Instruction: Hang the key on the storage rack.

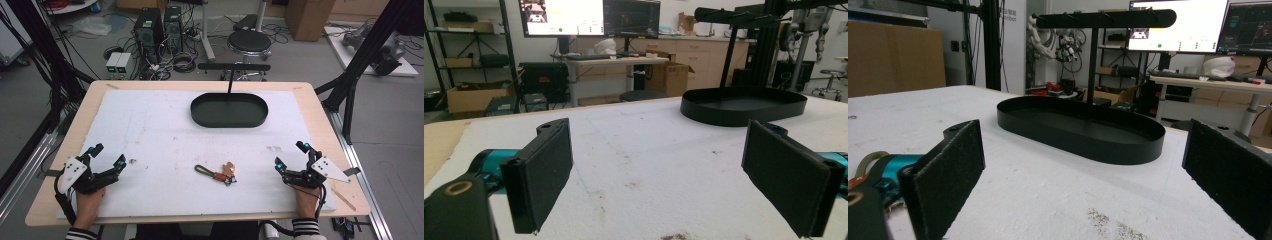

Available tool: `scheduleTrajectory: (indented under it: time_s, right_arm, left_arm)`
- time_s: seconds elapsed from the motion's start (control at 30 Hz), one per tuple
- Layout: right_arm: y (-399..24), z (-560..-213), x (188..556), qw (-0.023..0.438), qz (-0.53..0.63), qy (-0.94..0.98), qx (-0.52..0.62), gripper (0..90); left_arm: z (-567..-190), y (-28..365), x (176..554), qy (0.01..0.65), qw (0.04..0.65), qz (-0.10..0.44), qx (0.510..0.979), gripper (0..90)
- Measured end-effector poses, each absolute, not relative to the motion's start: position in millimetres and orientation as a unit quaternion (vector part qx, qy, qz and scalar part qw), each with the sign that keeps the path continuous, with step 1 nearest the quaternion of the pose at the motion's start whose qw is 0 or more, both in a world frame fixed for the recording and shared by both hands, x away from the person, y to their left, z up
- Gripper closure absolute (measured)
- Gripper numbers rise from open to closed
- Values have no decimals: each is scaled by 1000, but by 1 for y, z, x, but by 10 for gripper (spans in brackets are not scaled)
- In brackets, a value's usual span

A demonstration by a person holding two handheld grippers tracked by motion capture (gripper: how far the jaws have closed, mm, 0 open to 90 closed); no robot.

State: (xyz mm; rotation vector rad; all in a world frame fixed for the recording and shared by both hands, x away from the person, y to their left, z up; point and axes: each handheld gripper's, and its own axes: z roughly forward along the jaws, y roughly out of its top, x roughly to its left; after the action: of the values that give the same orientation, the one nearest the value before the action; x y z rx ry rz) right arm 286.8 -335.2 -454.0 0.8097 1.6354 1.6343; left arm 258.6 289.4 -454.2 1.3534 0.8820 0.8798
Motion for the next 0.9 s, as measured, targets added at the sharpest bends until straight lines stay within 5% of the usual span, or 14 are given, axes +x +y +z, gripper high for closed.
scheduleTrajectory:
  time_s: [0.23, 0.47, 0.9]
  right_arm:
    - [-333, -450, 289, 323, 605, 649, 329, 24]
    - [-317, -407, 292, 314, 584, 691, 289, 24]
    - [-287, -366, 314, 210, 558, 773, 218, 24]
  left_arm:
    - [-454, 289, 258, 380, 606, 384, 584, 134]
    - [-454, 289, 258, 380, 605, 384, 586, 134]
    - [-454, 289, 258, 380, 604, 384, 586, 134]
